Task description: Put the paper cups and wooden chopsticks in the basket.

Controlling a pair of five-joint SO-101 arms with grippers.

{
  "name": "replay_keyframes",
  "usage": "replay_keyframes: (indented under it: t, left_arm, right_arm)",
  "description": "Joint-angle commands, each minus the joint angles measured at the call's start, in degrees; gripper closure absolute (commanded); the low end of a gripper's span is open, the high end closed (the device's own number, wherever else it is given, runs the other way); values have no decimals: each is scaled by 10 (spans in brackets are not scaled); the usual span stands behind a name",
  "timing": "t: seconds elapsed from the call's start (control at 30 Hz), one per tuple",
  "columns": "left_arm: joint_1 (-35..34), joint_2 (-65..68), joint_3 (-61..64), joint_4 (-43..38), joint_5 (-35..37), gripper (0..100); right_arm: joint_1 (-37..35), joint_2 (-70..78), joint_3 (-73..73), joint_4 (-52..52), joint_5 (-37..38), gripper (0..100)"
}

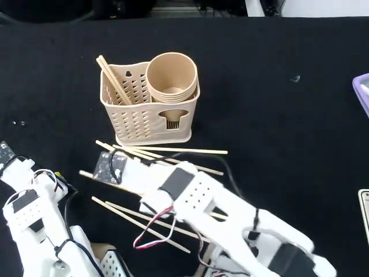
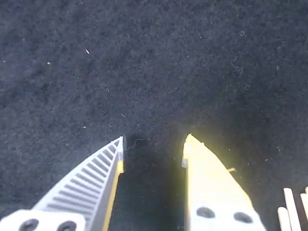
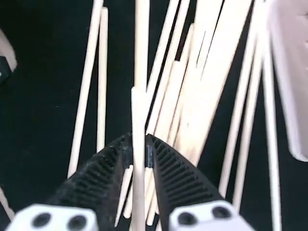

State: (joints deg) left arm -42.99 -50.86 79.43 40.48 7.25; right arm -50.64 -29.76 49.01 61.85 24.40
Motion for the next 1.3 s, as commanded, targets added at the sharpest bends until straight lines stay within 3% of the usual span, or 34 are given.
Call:
replay_keyframes:
  t: [0.0, 0.17, 0.33, 0.6, 0.83, 1.0, 1.27]
  left_arm:
    - [-2, -9, -30, -7, 4, 795]
    - [-2, -9, -29, -7, 4, 795]
    - [-2, -9, -29, -7, 4, 795]
    - [-2, -9, -29, -7, 4, 795]
    - [-2, -9, -29, -7, 4, 795]
    - [-2, -9, -29, -7, 4, 795]
    - [-2, -9, -29, -7, 4, 795]
  right_arm:
    - [31, -69, -67, 31, 4, 988]
    - [73, -142, -204, 87, 2, 988]
    - [80, -167, -307, 56, -8, 988]
    - [105, -163, -327, -213, -149, 988]
    - [135, -113, -305, -445, -173, 988]
    - [135, -69, -317, -521, -173, 988]
    - [135, 25, -327, -527, -173, 988]
